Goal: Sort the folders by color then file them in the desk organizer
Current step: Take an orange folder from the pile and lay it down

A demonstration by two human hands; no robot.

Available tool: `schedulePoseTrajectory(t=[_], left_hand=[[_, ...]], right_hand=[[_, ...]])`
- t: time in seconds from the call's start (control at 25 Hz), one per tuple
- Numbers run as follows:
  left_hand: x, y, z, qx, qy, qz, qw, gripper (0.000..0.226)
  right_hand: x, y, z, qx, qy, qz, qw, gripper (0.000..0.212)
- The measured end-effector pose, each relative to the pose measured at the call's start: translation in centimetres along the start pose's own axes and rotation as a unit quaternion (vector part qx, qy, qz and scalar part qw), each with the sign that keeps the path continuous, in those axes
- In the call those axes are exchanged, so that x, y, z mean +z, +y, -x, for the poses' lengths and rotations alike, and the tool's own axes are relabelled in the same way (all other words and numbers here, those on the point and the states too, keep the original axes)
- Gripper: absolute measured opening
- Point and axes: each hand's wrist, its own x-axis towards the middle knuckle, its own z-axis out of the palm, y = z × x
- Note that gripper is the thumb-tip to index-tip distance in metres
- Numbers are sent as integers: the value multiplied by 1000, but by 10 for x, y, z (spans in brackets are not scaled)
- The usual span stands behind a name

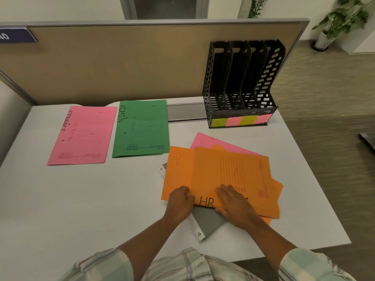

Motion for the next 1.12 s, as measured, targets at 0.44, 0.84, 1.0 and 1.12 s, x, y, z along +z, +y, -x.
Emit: schedulePoseTrajectory(t=[0.44, 0.84, 1.0, 1.12], left_hand=[[-6, 42, -3, -200, 1, 275, 940, 6], [-21, 56, -4, -134, 37, 405, 904, 12], [-32, 63, -8, -97, 65, 494, 862, 14], [-39, 62, -8, -42, 26, 557, 829, 27]], right_hand=[[-14, -6, 4, -45, 11, 127, 991, 67], [-38, -22, 3, -64, 168, 138, 974, 50], [-58, -33, 3, -56, 228, 91, 968, 47], [-81, -49, 0, -30, 292, 40, 955, 36]])
